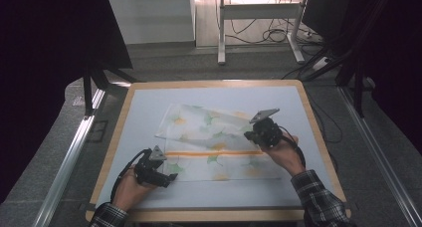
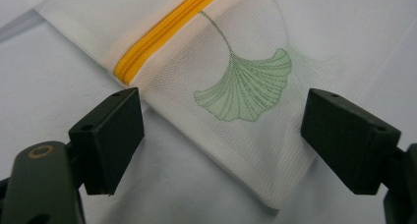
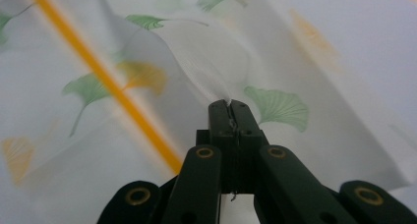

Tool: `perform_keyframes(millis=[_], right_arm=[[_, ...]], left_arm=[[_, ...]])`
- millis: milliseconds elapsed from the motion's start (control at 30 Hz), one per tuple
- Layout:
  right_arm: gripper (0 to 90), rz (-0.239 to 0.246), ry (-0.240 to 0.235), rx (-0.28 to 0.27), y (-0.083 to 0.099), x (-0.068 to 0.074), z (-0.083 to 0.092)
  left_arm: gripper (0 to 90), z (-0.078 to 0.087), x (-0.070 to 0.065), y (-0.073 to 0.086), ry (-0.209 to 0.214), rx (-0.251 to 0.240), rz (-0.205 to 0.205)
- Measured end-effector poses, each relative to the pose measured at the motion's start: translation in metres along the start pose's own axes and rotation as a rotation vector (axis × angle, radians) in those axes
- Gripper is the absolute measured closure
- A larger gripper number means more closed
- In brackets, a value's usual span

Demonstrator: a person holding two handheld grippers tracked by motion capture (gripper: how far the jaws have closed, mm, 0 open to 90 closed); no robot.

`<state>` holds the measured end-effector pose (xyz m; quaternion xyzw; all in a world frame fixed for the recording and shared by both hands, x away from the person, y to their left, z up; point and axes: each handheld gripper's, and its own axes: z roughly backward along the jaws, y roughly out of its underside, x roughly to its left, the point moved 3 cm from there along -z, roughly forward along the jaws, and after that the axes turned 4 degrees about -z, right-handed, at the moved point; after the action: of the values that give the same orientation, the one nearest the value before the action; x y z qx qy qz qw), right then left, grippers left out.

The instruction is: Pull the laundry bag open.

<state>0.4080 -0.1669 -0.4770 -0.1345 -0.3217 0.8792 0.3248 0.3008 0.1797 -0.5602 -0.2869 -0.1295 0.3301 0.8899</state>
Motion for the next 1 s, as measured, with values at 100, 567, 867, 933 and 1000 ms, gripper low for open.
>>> perform_keyframes(millis=[100, 567, 867, 933, 1000], right_arm=[[89.4, -0.034, 0.051, -0.02, -0.018, -0.023, 0.005], [89.2, -0.142, 0.182, -0.063, -0.063, -0.089, -0.003], [88.9, -0.199, 0.22, -0.086, -0.079, -0.117, -0.015], [88.8, -0.208, 0.232, -0.096, -0.085, -0.124, -0.017], [88.7, -0.22, 0.238, -0.103, -0.091, -0.13, -0.019]], left_arm=[[15.7, 0.0, 0.0, 0.0, -0.001, 0.0, -0.001], [15.9, -0.001, -0.001, 0.0, 0.006, -0.004, -0.003], [16.0, -0.001, 0.0, 0.0, 0.018, -0.003, -0.002], [16.0, -0.002, 0.001, 0.0, 0.026, -0.006, 0.001], [16.0, -0.002, 0.001, 0.001, 0.03, -0.006, 0.002]])
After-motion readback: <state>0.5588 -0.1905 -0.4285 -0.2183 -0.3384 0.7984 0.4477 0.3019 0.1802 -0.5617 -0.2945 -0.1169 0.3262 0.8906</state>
